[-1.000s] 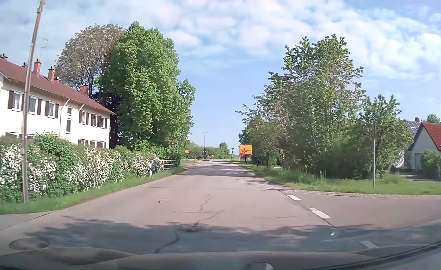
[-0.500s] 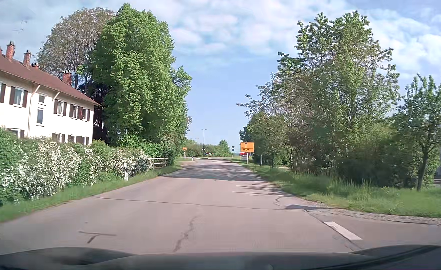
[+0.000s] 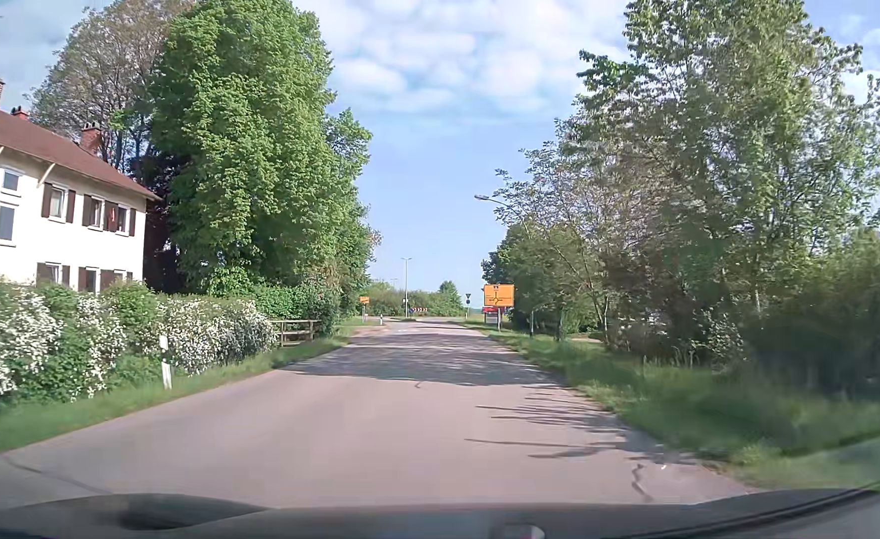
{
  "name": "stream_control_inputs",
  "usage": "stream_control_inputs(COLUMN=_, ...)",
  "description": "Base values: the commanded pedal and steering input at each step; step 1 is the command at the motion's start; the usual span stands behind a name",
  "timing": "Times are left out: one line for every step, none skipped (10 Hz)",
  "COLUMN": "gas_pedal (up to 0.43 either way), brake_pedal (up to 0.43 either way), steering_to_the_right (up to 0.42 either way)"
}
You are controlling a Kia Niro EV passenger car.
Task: Follow the waypoints while adhering to traffic rules and regulations
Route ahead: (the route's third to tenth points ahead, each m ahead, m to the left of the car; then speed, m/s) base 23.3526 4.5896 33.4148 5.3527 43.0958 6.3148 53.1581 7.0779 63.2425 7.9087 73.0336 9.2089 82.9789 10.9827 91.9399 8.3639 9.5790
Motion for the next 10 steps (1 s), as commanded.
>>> stream_control_inputs(gas_pedal=0.087, brake_pedal=0.0, steering_to_the_right=-0.006)
stream_control_inputs(gas_pedal=0.087, brake_pedal=0.0, steering_to_the_right=-0.006)
stream_control_inputs(gas_pedal=0.087, brake_pedal=0.0, steering_to_the_right=-0.006)
stream_control_inputs(gas_pedal=0.087, brake_pedal=0.0, steering_to_the_right=-0.006)
stream_control_inputs(gas_pedal=0.087, brake_pedal=0.0, steering_to_the_right=-0.007)
stream_control_inputs(gas_pedal=0.087, brake_pedal=0.0, steering_to_the_right=-0.007)
stream_control_inputs(gas_pedal=0.087, brake_pedal=0.0, steering_to_the_right=-0.007)
stream_control_inputs(gas_pedal=0.079, brake_pedal=0.0, steering_to_the_right=-0.007)
stream_control_inputs(gas_pedal=0.079, brake_pedal=0.0, steering_to_the_right=-0.01)
stream_control_inputs(gas_pedal=0.079, brake_pedal=0.0, steering_to_the_right=-0.013)
